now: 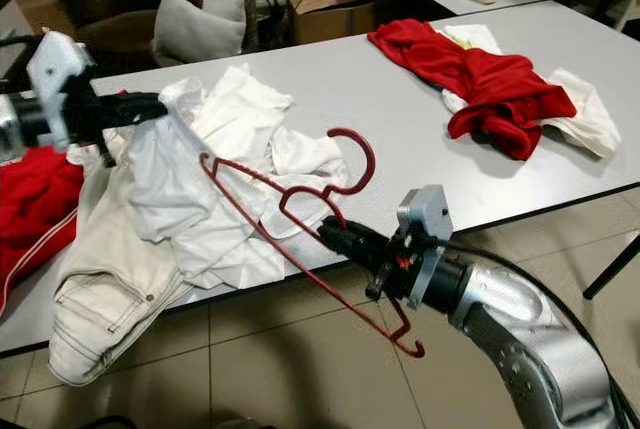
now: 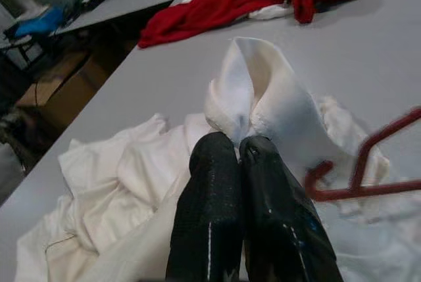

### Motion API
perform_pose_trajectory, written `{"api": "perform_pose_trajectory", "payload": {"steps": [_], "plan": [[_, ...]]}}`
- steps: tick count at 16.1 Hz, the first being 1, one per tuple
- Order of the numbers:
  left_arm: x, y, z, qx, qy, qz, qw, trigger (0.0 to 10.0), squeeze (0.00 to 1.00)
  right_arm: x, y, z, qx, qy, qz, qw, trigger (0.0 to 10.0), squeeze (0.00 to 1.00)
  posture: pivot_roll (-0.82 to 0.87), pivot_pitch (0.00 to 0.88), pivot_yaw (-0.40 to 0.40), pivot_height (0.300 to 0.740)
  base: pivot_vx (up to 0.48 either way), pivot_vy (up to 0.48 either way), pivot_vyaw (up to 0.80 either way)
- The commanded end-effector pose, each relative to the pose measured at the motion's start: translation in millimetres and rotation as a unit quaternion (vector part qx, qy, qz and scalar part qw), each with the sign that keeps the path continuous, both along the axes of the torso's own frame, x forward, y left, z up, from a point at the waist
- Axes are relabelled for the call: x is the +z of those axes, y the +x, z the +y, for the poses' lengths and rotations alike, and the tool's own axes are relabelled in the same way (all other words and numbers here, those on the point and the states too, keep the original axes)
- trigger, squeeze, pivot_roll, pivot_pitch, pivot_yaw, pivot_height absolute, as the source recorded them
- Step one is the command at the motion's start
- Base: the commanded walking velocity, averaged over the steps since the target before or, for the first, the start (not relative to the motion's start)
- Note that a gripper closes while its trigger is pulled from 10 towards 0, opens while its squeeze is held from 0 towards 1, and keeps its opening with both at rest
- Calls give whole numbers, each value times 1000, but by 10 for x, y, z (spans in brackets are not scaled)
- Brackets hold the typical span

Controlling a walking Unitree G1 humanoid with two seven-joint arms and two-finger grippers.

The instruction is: Hang hanger

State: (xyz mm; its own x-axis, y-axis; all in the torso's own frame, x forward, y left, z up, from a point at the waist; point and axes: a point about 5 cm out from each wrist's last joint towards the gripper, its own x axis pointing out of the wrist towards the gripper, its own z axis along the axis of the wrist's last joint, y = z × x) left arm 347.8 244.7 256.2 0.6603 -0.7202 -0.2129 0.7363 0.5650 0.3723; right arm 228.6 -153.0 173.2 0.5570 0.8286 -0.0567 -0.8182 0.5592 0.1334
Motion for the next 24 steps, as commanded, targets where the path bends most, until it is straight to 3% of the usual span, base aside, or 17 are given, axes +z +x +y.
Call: {"api": "perform_pose_trajectory", "payload": {"steps": [1,7,9,12,13,15,16,18,19,20,21,23,24], "plan": [[74,-33,31,2,1,-12,1000,0,0,-8,7,30,12,-6,3,1000,10000,0,37,0,98,740,0,0,0],[336,-150,-192,-33,-5,-68,997,0,0,-114,166,143,43,-42,35,998,10000,0,47,0,78,740,0,0,0],[375,-201,-193,-42,-2,-65,997,0,0,-123,259,127,17,-53,37,998,10000,0,47,0,78,740,0,0,0],[502,-247,-92,-23,-4,-88,996,0,0,19,411,121,-16,-27,17,999,10000,0,53,0,64,740,0,0,0],[646,-208,39,26,-19,-129,991,0,0,162,515,135,-28,-8,-3,1000,10000,0,55,0,59,740,0,0,0],[806,-151,144,82,-44,-178,980,0,0,291,628,140,-43,2,-29,999,10000,0,55,0,59,740,0,0,0],[1035,-123,213,124,-81,-243,959,0,0,587,800,113,-84,37,-109,990,10000,0,63,0,46,740,0,0,0],[1202,-162,201,123,-136,-282,942,0,0,854,903,73,-117,114,-140,977,10000,0,68,0,38,740,0,0,0],[1217,-187,177,112,-152,-286,940,0,0,890,914,66,-119,127,-141,975,10000,0,68,0,37,740,0,0,0],[1142,-207,140,98,-159,-270,944,0,0,851,896,75,-116,122,-138,976,10000,0,70,0,38,740,0,0,0],[640,-255,29,76,-134,-189,970,0,0,570,770,134,-101,81,-112,985,10000,0,67,0,41,740,0,0,0],[208,-317,-3,92,-108,-134,981,0,0,373,647,160,-93,57,-91,990,10000,0,62,0,45,740,0,0,0],[91,-341,-3,100,-102,-120,982,0,0,326,610,165,-90,54,-84,991,10000,0,61,0,45,740,0,0,0]]}}
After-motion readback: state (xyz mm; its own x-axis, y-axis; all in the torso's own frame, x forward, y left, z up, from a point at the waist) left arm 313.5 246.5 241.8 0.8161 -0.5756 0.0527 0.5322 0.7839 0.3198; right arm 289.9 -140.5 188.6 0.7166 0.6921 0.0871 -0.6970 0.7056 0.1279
